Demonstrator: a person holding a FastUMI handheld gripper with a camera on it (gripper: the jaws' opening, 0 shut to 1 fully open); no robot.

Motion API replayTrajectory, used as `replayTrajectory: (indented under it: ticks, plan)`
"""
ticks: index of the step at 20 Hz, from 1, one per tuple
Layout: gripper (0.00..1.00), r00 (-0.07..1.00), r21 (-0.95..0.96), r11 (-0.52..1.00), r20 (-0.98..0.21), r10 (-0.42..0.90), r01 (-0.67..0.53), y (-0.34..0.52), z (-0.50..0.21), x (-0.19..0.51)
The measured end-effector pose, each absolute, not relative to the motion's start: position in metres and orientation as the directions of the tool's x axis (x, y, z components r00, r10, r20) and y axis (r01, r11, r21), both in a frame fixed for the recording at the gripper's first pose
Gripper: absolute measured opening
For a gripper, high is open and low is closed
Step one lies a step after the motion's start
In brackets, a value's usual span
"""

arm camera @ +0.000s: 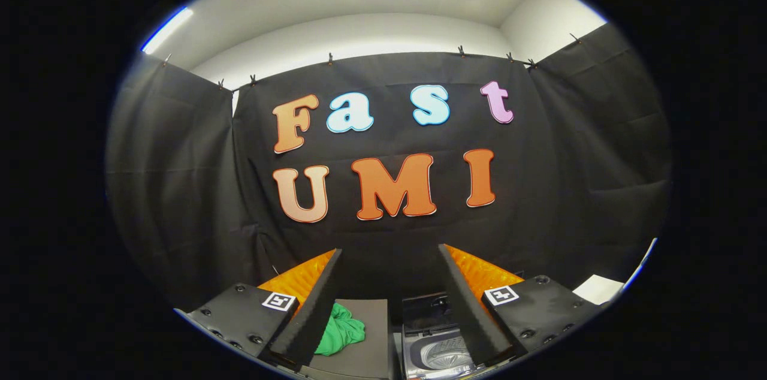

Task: Put the clothes into the washing machine and then close the washing machine lid.

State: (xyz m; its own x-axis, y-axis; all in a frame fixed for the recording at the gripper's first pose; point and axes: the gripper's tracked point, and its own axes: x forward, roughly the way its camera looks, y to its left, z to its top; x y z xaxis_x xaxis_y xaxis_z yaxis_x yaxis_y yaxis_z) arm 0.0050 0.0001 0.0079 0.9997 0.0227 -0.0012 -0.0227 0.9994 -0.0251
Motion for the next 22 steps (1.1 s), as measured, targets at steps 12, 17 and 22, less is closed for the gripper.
replayTrajectory:
  ticks: [12,17,22]
  plan:
    - [0.99,0.999,-0.044,0.998,-0.028,0.044,-0.045,0.028,-0.011,0.018]
    - [0.99,0.993,-0.036,0.996,-0.084,0.082,-0.085,0.064,-0.045,0.029]
    - [0.99,0.971,-0.03,0.987,-0.186,0.152,-0.16,0.118,-0.104,0.046]
